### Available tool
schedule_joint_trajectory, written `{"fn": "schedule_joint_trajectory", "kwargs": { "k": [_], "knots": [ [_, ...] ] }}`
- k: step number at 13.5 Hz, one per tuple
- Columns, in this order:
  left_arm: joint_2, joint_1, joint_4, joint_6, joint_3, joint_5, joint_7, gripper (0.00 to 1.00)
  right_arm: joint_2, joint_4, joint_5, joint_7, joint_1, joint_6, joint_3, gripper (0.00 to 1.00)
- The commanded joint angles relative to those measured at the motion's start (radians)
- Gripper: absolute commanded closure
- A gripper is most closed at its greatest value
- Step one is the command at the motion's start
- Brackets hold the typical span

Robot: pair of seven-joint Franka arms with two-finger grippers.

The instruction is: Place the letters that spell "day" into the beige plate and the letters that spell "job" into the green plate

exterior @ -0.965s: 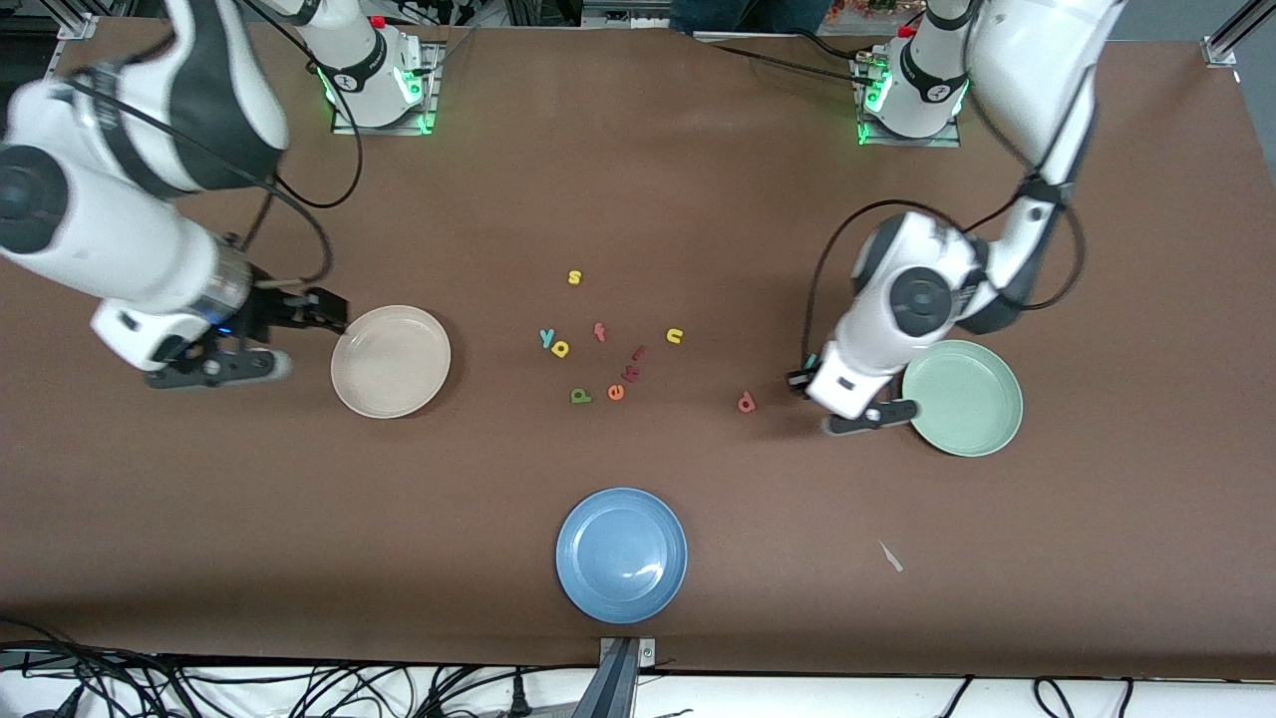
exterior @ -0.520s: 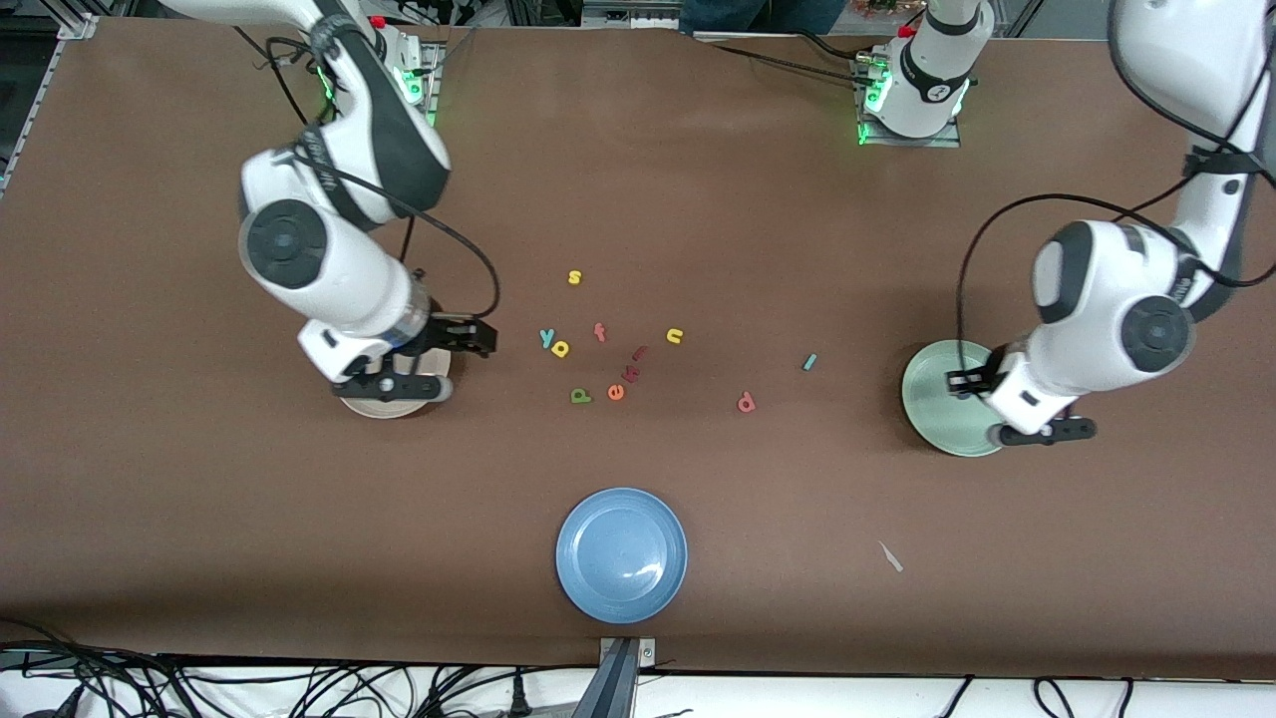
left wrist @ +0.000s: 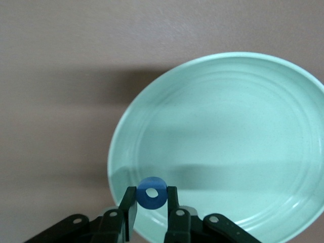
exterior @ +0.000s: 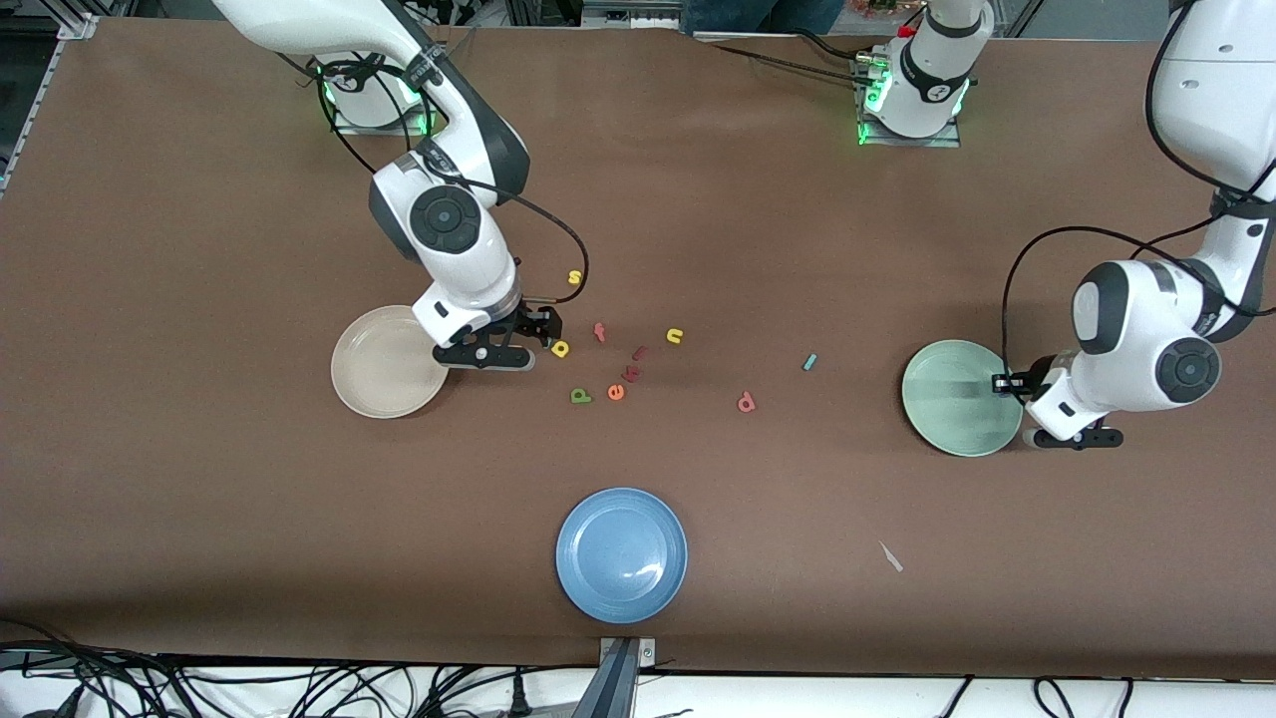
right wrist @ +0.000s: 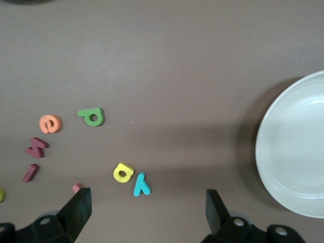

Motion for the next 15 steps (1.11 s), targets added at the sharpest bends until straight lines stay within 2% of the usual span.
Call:
{"fn": "schedule_joint_trajectory", "kwargs": {
  "k": [1,2,5,8,10,12,15],
  "knots": [
    [-0.003,0.006,0.016,-0.006,-0.009,0.022,0.002,0.14,-0.003,-0.045,-0.045,0.041,-0.012,0.037,0.019,0.0],
    [-0.007,0.006,0.019,-0.006,-0.01,0.022,0.007,0.0,0.003,-0.051,-0.044,0.041,-0.012,0.051,0.019,0.0],
    [-0.055,0.004,0.054,-0.026,-0.027,-0.005,-0.01,0.0,0.017,-0.088,-0.046,0.066,-0.012,0.109,0.019,0.0],
    [-0.133,0.001,0.053,-0.115,-0.122,-0.07,-0.087,0.0,0.032,-0.123,-0.049,0.092,-0.012,0.153,0.025,0.0],
    [-0.141,0.001,0.046,-0.118,-0.221,-0.071,-0.157,0.0,0.049,-0.122,-0.061,0.116,-0.012,0.158,0.036,0.0],
    [-0.141,0.001,0.019,-0.086,-0.295,-0.064,-0.185,0.0,0.069,-0.124,-0.11,0.164,-0.006,0.169,0.039,0.0],
    [-0.141,-0.005,-0.114,0.13,-0.375,-0.053,-0.205,0.0,0.091,-0.125,-0.167,0.221,0.008,0.18,0.041,0.0]
  ]
}}
